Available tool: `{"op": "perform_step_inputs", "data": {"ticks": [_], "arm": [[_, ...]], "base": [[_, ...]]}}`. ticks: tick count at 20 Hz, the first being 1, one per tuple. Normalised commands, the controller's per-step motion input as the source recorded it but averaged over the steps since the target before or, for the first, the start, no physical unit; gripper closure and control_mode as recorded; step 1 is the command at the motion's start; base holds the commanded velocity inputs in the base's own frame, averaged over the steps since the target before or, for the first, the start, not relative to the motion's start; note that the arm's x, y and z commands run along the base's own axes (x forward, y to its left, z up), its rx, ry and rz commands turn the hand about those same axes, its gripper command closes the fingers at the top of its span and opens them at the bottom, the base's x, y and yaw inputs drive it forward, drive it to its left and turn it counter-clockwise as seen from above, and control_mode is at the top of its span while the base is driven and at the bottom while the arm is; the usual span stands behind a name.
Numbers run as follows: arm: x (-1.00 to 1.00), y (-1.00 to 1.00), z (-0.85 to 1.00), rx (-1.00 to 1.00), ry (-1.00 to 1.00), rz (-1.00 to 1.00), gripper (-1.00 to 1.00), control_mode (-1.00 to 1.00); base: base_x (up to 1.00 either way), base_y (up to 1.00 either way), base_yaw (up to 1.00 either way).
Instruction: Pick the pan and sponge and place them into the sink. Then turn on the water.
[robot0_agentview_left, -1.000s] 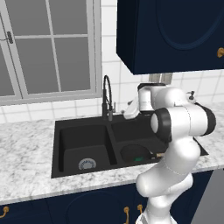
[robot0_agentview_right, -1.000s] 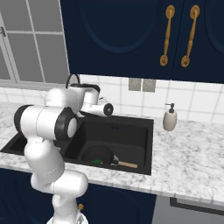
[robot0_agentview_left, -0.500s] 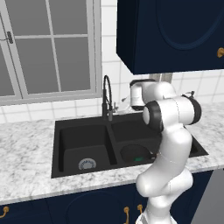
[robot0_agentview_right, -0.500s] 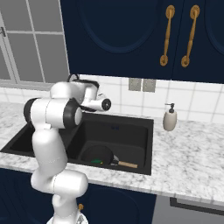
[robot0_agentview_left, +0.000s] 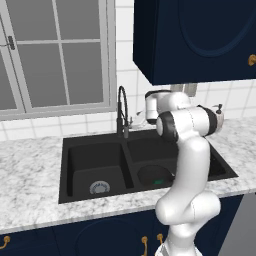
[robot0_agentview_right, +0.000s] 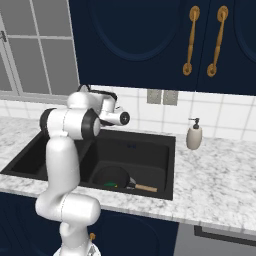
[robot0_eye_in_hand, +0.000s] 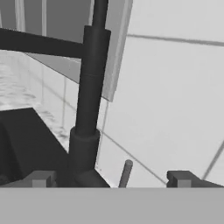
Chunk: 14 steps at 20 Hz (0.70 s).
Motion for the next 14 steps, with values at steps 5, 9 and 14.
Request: {"op": "perform_step_inputs", "data": {"ticks": [5,9,14], "arm": [[0.45,0.00,-0.25,0.00,0.00,0.00,-1.00,-1.00],[0.42,0.00,-0.18,0.00,0.00,0.00,-1.00,-1.00],[0.34,0.00,-0.05,0.00,0.00,0.00,-1.00,-1.00]], "base": [[0.00,0.00,0.00],[0.00,0.00,0.00],[0.00,0.00,0.00]]}}
